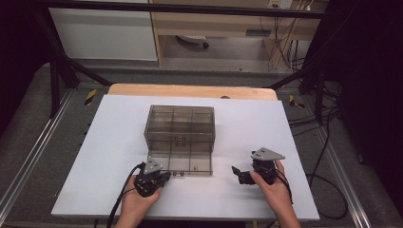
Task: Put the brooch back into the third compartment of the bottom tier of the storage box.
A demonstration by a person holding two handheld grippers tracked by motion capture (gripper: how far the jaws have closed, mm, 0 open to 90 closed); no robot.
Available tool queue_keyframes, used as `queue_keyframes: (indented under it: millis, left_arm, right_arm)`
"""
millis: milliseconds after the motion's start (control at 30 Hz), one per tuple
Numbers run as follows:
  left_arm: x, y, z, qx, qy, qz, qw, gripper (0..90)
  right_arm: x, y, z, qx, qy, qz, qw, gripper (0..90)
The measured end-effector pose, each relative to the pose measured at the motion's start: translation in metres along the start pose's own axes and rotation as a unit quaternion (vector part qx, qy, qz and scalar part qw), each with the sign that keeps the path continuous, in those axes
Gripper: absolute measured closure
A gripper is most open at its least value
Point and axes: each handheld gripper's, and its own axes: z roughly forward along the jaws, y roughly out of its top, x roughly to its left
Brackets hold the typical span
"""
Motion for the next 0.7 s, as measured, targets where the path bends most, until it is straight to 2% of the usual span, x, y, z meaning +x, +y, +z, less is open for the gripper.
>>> queue_keyframes:
  millis: [700]
  left_arm:
    - [-0.0015,0.0053,0.0050,0.004,-0.003,0.005,1.0000,90.0]
  right_arm:
    - [-0.0006,0.0003,0.0001,0.000,0.000,0.001,1.0000,1.9]
